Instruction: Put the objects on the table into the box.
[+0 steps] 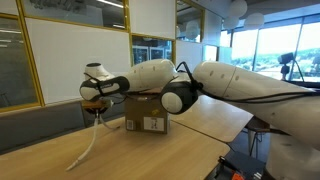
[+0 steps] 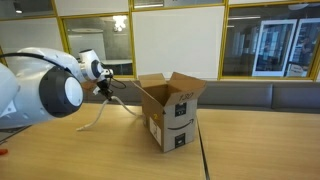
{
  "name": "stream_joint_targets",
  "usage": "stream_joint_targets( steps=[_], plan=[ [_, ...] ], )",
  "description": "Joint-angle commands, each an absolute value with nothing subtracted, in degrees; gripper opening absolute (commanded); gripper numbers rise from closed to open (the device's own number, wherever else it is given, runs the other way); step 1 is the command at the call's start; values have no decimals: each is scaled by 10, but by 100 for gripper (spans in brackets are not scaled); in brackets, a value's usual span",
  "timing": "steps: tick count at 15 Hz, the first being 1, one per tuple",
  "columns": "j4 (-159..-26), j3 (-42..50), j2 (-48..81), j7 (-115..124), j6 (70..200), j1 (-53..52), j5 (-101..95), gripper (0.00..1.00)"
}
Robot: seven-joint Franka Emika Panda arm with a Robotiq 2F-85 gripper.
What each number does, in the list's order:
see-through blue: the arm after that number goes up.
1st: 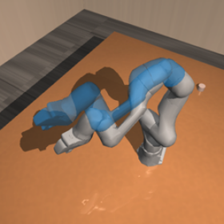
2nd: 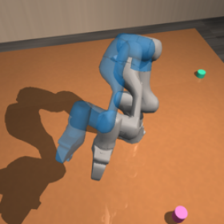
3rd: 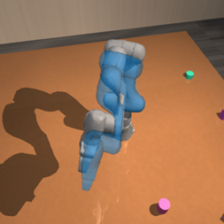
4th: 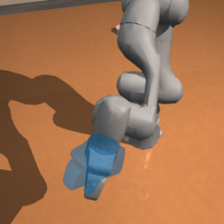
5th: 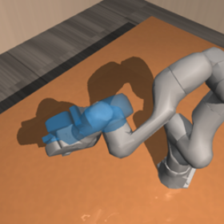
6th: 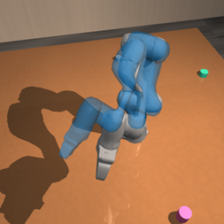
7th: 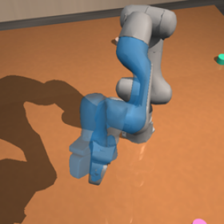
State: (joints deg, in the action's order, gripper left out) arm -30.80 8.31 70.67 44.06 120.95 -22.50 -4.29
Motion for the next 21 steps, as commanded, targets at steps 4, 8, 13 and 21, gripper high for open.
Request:
stream_joint_targets(
  steps=[4,8,13,21],
  plan=[
    [-303,130,605,433,1176,-229,-91,10],
    [-302,162,553,442,1166,-224,-117,10],
    [-300,210,502,458,1161,-216,-139,10],
    [-311,284,437,491,1146,-210,-176,10]
  ],
)
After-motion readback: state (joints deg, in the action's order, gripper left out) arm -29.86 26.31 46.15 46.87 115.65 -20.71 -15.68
